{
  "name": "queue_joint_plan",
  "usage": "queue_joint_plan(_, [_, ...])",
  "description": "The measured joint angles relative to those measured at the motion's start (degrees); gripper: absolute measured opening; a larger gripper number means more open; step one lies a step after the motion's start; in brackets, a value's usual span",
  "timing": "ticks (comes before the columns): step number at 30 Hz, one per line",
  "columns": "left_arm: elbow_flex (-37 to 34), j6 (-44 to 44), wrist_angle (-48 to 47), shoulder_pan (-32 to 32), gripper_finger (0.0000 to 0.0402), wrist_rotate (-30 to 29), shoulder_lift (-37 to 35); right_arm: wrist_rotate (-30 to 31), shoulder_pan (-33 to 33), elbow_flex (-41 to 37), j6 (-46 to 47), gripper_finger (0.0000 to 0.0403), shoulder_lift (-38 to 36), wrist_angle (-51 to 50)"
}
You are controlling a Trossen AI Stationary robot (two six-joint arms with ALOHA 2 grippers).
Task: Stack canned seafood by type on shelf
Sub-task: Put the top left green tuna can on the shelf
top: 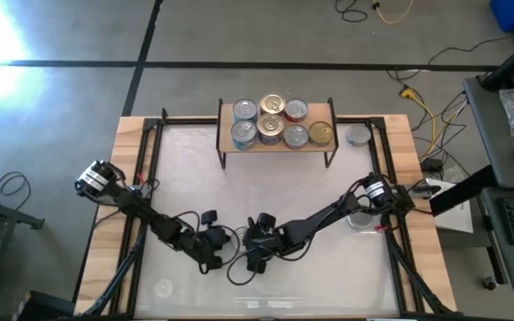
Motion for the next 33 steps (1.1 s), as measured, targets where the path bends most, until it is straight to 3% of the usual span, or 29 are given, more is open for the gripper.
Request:
queue_joint_plan(12, [0.05,0.14,0.82,0.13,0.0000,-0.31,0.11,-0.15,-0.34,0.33,7.20,0.0396,-0.04,-0.42])
queue_joint_plan(33, [2.64,6.94,-3.09,0.19,0.0000,0.26,0.17,0.17,-0.67,0.96,3.76,0.0400,-0.04,-0.98])
